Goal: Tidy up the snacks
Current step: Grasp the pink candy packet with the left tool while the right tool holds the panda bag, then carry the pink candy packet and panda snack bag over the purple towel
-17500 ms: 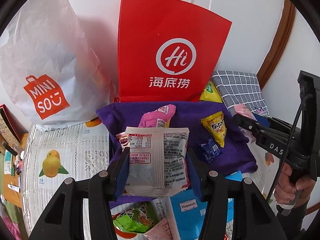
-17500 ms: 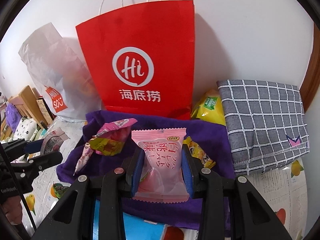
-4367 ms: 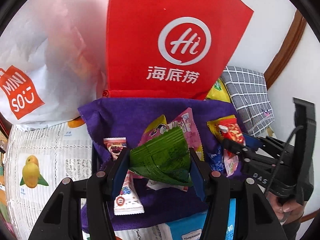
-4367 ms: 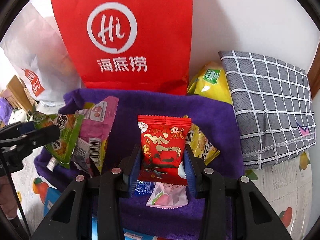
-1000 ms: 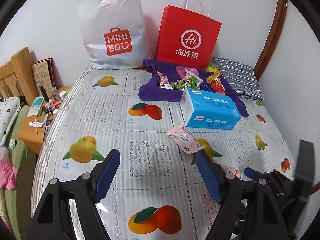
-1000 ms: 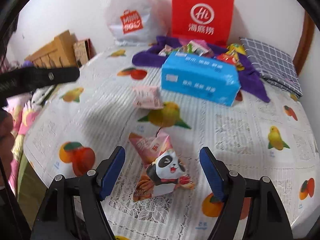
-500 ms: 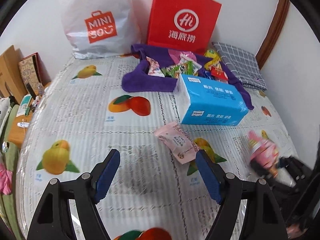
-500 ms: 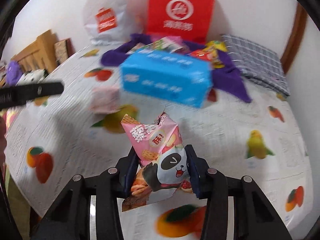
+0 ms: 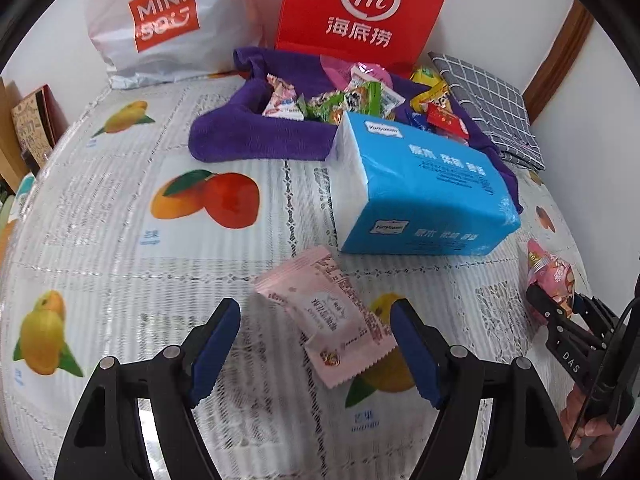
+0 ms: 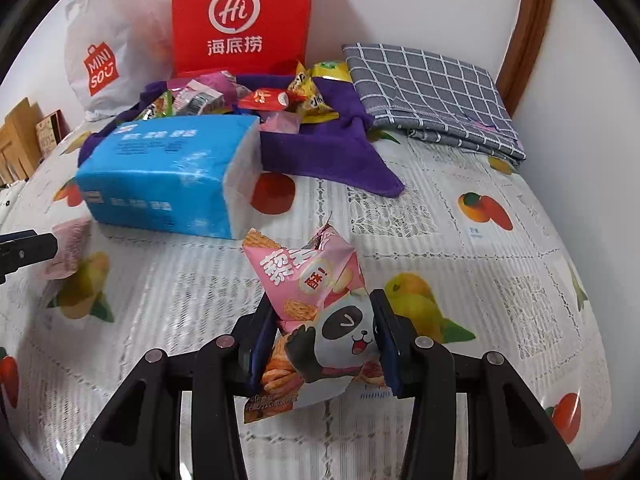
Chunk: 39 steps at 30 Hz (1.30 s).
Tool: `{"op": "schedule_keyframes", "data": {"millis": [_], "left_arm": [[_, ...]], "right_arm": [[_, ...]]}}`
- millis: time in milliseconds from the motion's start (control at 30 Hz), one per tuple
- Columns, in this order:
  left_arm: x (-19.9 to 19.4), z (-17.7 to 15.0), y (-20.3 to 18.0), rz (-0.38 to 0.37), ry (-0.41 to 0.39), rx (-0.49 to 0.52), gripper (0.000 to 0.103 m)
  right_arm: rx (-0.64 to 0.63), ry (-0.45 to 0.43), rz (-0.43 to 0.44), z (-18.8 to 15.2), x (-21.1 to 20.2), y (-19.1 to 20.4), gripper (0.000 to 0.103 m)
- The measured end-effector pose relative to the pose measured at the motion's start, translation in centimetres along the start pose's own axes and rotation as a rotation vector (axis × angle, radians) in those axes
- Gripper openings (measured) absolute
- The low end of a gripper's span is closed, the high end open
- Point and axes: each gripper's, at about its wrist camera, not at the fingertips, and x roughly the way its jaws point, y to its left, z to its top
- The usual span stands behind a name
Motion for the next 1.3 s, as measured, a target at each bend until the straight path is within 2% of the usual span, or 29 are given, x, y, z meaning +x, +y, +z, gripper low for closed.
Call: {"op": "schedule_keyframes", "data": {"millis": [100,300,400,433,467,533,633,733,800,867,967,1300], "left_arm": [[1.0,-0.2,0.0,-0.002,0.013,-0.003,0.075],[1.2,-0.4,-0.4,0.029,-0.024,0.047,0.075],[1.2,-0.4,-0.5,0.051,-0.042,0.070,0.062],[1.1,-0.4,-0.4,0.051,-0.049,0.075,0.052],[1.0,-0.4,-0.2,0.044,-0.051,0.077,0.046],[0.9,-0.2,0.2,0.025,-0.046,0.074,0.043],[1.0,-0.2,0.3,0.025,-0.054,0.075,0.044],[1.3,-0.3,-0.6,0.071,-0.064,0.117,0.045],[1.4,-0.6,-1.2,0.097,-0.077,0.153,0.040],[0.9,-0.7,-0.8,0.065,-0.075,0.159,0.035],[0.0,-0.7,0.4,0.004,-0.078,0.116,0.034],[-2.6,-0.3,-0.1,-0.015,-0.111,0.119,0.034]], "right_arm": [[-0.023,-0.003,-0.014,-0.1,0.6,0.4,0.045],[-0.048,-0.025,-0.045,-0.2,1.0,1.0,0.045],[-0.041,-0.022,-0.053,-0.3,1.4,1.1,0.045],[-0.039,-0.025,-0.055,-0.4,1.4,1.1,0.045],[-0.039,-0.024,-0.055,-0.3,1.4,1.1,0.045],[-0.033,-0.017,-0.048,-0.3,1.4,1.0,0.045],[-0.024,-0.007,-0.045,-0.2,1.5,0.9,0.045],[-0.025,-0.005,-0.051,-0.2,1.5,1.0,0.045],[-0.027,-0.003,-0.051,-0.1,1.5,1.0,0.045],[-0.026,0.001,-0.045,0.0,1.5,0.9,0.044],[-0.018,0.008,-0.034,0.0,1.4,0.6,0.044],[-0.013,-0.016,-0.014,0.8,0.0,0.8,0.044]]}}
